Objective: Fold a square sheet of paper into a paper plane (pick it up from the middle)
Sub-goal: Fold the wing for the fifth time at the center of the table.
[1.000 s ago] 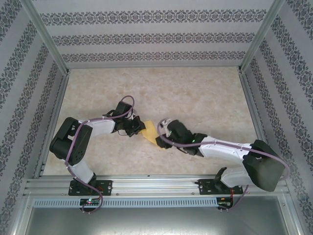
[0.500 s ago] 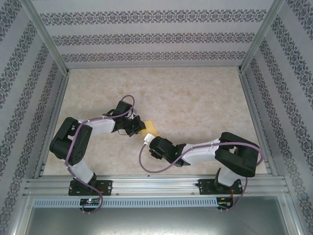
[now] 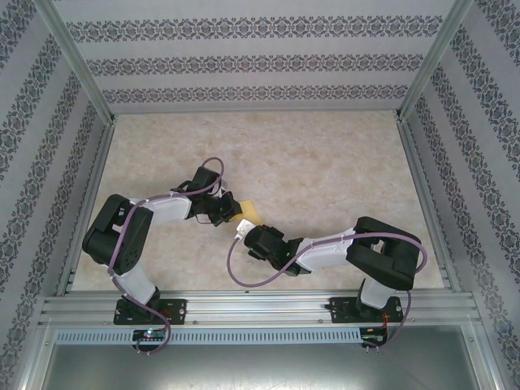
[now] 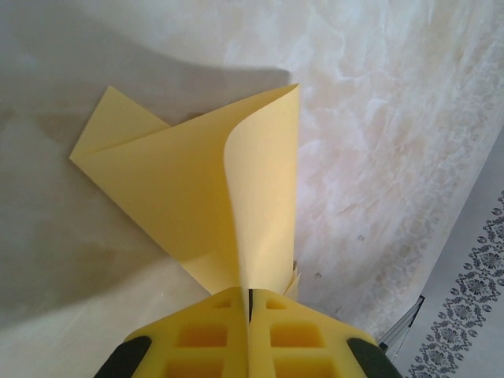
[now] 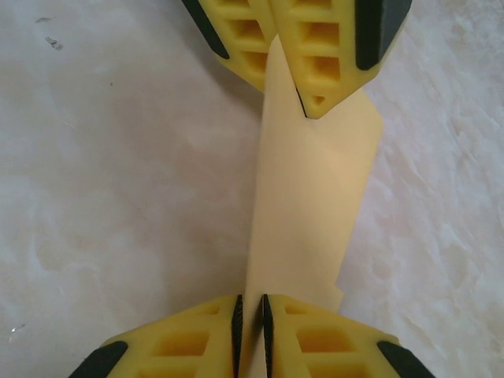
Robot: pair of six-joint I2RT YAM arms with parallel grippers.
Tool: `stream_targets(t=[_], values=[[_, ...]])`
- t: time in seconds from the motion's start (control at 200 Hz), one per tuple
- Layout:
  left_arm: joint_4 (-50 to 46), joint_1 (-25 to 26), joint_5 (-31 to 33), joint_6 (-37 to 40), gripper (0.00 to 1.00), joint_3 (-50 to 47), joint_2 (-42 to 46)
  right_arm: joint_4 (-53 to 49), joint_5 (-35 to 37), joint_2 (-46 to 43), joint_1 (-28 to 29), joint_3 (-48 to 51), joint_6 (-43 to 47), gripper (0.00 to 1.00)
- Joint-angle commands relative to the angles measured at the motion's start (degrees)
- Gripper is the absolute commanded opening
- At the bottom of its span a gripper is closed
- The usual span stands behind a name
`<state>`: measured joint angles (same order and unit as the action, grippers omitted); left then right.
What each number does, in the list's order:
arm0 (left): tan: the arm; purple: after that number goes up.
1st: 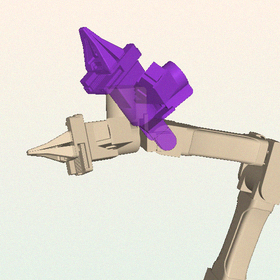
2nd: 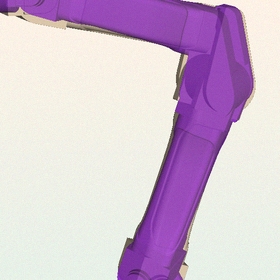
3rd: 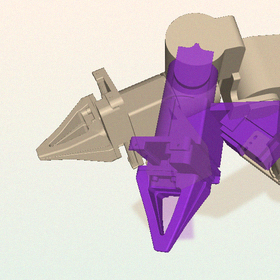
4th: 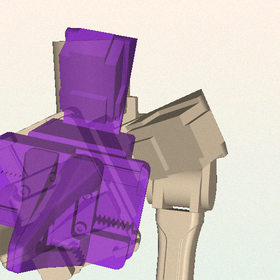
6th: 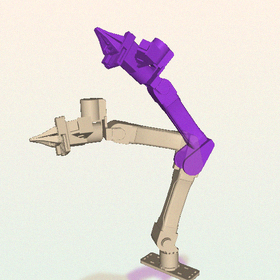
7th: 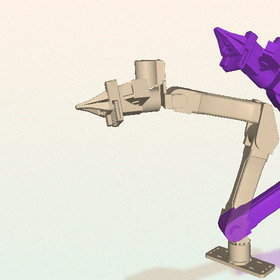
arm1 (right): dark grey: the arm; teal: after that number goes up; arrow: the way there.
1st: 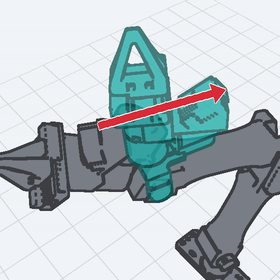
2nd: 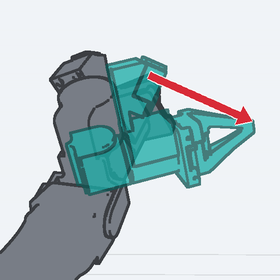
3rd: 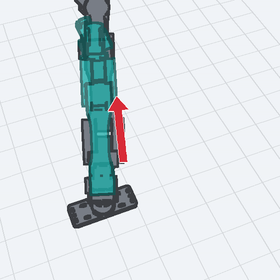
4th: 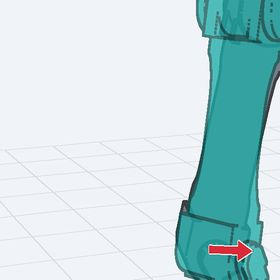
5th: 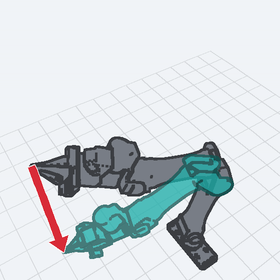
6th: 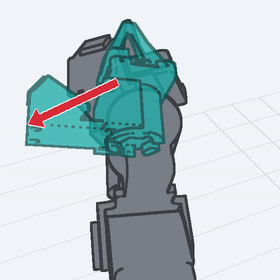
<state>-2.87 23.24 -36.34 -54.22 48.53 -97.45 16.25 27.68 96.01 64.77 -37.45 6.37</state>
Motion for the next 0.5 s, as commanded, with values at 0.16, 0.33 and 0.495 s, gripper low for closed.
stream_targets(t=[0.16,0.33,0.495], values=[[-3.3,0.6,0.5,2.1,0.09,2.0,0.0,1.2,2.0,1.1,0.8,-0.1,-1.0,0.06],[-6.5,0.3,4.4,2.4,0.25,1.3,3.6,1.7,1.1,0.9,0.6,0.0,-4.7,0.00],[-14.2,-0.2,14.4,3.8,0.49,0.3,11.4,2.4,-9.2,-1.9,-2.1,0.9,-13.7,0.00]])
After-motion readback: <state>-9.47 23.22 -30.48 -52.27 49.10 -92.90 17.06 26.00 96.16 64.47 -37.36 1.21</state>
